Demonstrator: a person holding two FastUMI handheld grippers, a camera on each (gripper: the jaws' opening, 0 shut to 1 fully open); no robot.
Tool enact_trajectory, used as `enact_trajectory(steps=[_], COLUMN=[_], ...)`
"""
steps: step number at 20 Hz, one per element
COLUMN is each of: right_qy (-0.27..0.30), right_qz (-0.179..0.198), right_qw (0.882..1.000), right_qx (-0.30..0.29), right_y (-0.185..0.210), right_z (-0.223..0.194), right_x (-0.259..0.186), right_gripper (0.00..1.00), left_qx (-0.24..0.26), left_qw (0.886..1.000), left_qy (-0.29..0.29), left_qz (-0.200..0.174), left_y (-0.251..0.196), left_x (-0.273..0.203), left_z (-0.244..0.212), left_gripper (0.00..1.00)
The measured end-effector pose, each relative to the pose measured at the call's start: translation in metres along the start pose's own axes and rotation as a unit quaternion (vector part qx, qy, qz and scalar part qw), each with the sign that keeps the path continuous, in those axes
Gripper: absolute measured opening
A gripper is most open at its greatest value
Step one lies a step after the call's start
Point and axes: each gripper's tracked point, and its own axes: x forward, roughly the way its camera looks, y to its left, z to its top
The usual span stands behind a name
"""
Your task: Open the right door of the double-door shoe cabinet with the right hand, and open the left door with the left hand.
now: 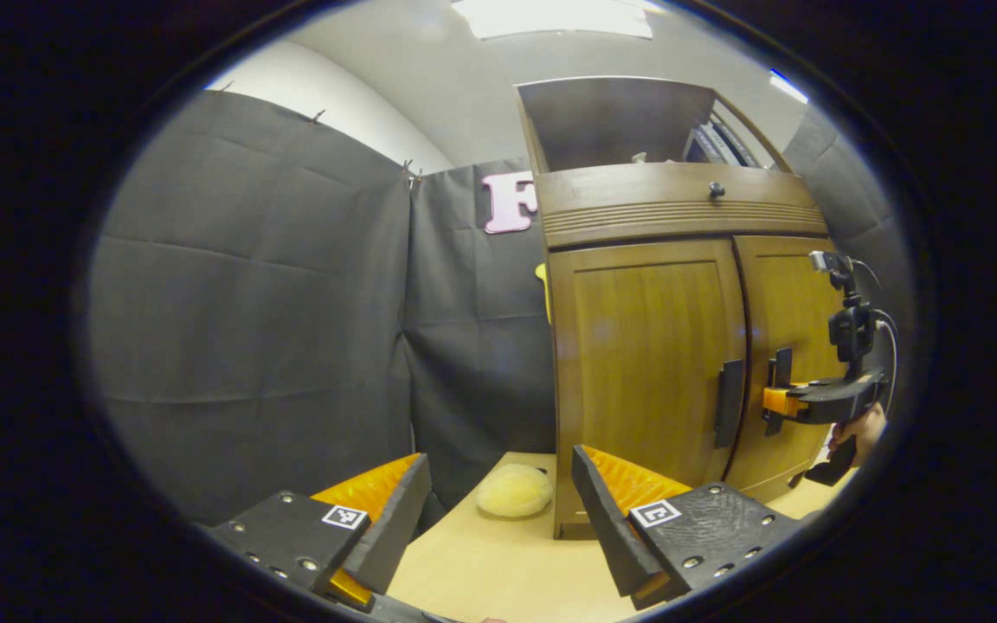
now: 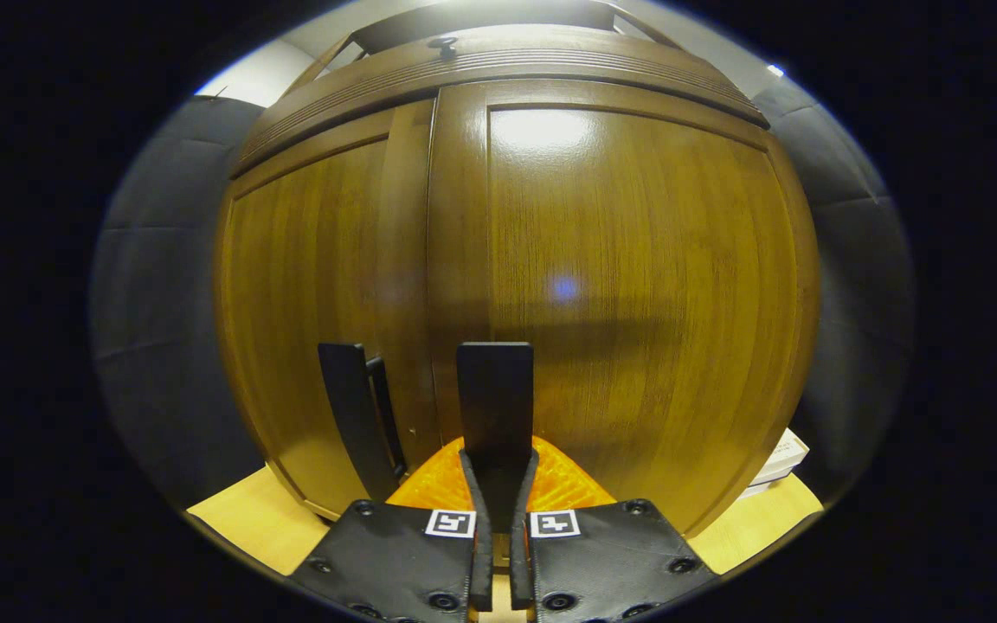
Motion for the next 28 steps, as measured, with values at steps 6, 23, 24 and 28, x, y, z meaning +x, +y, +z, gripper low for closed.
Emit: enact_trajectory(steps=[6,23,24,28], right_qy=[0.001,0.008,0.010,0.019], right_qz=[0.036,0.050,0.048,0.040], right_qw=[0.999,0.999,0.999,0.999], right_qx=[-0.001,-0.004,-0.003,-0.003], right_y=[0.001,-0.061,-0.066,-0.086], right_z=[-0.007,-0.024,-0.026,-0.029], right_x=[-0.039,-0.163,-0.169,-0.187], right_gripper=[0.05,0.05,0.05,0.05], left_qx=[0.000,0.003,0.003,-0.002], left_qw=[1.000,0.994,0.994,0.991], left_qy=[-0.005,-0.029,-0.028,-0.028], left_qz=[-0.017,-0.105,-0.110,-0.129], left_y=[0.002,-0.006,-0.007,-0.007], left_x=[-0.001,0.006,0.008,0.013], left_z=[0.007,0.012,0.011,0.014], left_gripper=[0.95,0.94,0.94,0.94])
